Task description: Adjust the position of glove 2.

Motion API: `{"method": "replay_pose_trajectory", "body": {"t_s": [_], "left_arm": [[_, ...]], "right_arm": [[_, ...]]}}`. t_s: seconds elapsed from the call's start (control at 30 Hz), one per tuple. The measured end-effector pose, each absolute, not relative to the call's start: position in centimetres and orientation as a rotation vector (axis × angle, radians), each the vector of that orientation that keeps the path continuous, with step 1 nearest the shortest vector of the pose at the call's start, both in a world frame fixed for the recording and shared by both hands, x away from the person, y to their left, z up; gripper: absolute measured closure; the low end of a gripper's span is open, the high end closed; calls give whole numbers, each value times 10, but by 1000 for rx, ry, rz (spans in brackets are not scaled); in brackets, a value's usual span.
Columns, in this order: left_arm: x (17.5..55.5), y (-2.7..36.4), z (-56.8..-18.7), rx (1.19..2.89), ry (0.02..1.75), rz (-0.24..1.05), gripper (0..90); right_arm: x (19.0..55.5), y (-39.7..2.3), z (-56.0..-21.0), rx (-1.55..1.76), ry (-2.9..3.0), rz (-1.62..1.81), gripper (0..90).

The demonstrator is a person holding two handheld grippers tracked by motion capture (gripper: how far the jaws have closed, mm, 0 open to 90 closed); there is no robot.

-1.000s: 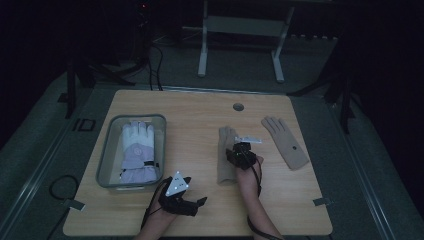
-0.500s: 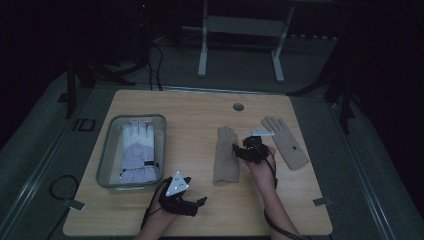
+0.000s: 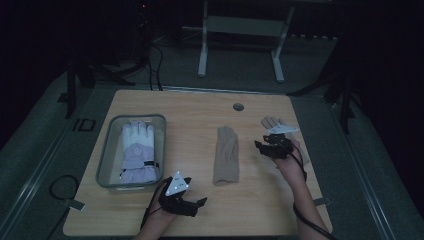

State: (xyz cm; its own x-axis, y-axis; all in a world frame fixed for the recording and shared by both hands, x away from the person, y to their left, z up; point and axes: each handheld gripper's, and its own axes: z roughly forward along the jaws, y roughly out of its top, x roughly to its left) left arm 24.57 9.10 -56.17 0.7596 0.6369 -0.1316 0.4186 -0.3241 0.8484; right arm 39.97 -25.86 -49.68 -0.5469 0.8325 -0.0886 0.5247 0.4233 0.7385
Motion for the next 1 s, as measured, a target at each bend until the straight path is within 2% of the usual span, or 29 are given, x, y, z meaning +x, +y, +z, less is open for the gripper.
{"method": "replay_pose_trajectory", "body": {"t_s": [0.6, 0.87, 1.0], "left_arm": [[245, 89, -562, 1981, 777, 278, 108], [244, 88, -563, 1977, 774, 282, 108], [243, 88, -563, 1981, 772, 284, 108]], "right_arm": [[431, -350, -510, 1254, 2155, 785, 510], [441, -358, -528, 1297, 2174, 821, 506], [445, -358, -544, 1301, 2209, 783, 557]]}}
